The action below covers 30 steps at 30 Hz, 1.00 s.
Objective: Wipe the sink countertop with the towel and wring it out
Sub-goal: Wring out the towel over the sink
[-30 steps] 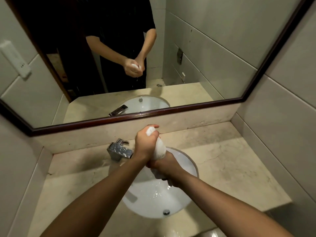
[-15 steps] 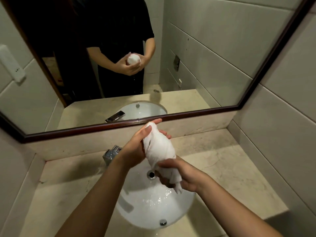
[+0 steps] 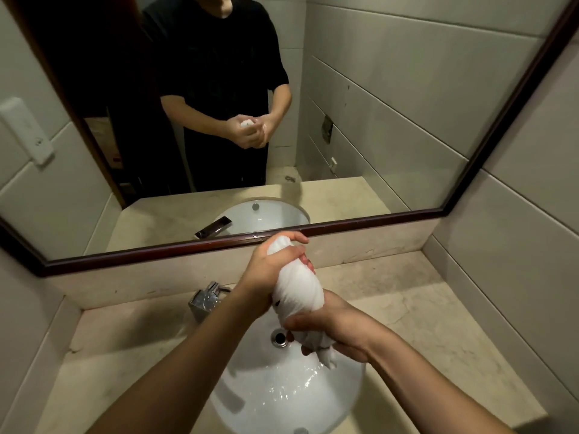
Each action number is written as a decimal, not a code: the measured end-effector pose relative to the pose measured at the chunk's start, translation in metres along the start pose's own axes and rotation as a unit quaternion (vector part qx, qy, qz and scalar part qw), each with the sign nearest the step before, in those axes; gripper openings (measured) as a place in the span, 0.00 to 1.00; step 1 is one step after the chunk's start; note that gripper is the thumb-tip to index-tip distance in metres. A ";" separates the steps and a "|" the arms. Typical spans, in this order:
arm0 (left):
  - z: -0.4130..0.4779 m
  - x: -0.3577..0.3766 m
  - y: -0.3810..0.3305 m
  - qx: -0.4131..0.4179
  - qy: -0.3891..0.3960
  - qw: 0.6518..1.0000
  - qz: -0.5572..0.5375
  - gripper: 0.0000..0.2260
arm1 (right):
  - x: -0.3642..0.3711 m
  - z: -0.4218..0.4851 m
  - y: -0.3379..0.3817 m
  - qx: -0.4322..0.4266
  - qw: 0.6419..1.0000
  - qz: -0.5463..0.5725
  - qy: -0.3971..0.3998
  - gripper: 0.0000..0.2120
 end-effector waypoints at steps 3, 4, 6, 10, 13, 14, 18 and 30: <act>-0.006 0.005 -0.002 0.019 -0.045 0.997 0.051 0.06 | 0.001 0.002 -0.003 0.026 0.996 -0.068 -0.050 0.27; -0.008 0.006 -0.001 0.023 -0.064 0.995 0.071 0.06 | 0.003 0.004 -0.005 0.027 0.995 -0.069 -0.060 0.26; -0.009 0.006 0.002 0.033 -0.093 0.989 0.112 0.07 | 0.008 0.008 -0.009 0.033 0.995 -0.055 -0.081 0.23; -0.006 0.001 0.008 0.049 -0.111 0.972 0.200 0.09 | 0.018 0.019 -0.018 0.032 0.988 -0.049 -0.141 0.16; -0.005 -0.003 0.014 0.044 -0.125 0.959 0.252 0.12 | 0.023 0.026 -0.029 0.010 0.987 -0.041 -0.155 0.15; -0.004 -0.005 0.017 0.040 -0.125 0.955 0.267 0.12 | 0.024 0.028 -0.034 0.005 0.987 -0.040 -0.157 0.13; 0.000 -0.011 0.027 0.005 -0.114 0.944 0.310 0.10 | 0.029 0.044 -0.056 -0.004 0.982 -0.029 -0.185 0.13; 0.006 -0.027 0.049 -0.098 -0.139 0.934 0.314 0.04 | 0.037 0.054 -0.077 0.047 0.974 -0.038 -0.219 0.14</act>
Point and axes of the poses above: each hand's wrist, its own z-axis towards the middle knuckle, its own x-axis out of the palm, y = z × x, the point moved 2 cm from there along z, towards the middle knuckle, and after that the axes turned 10 degrees about y, right-handed, at the moved point
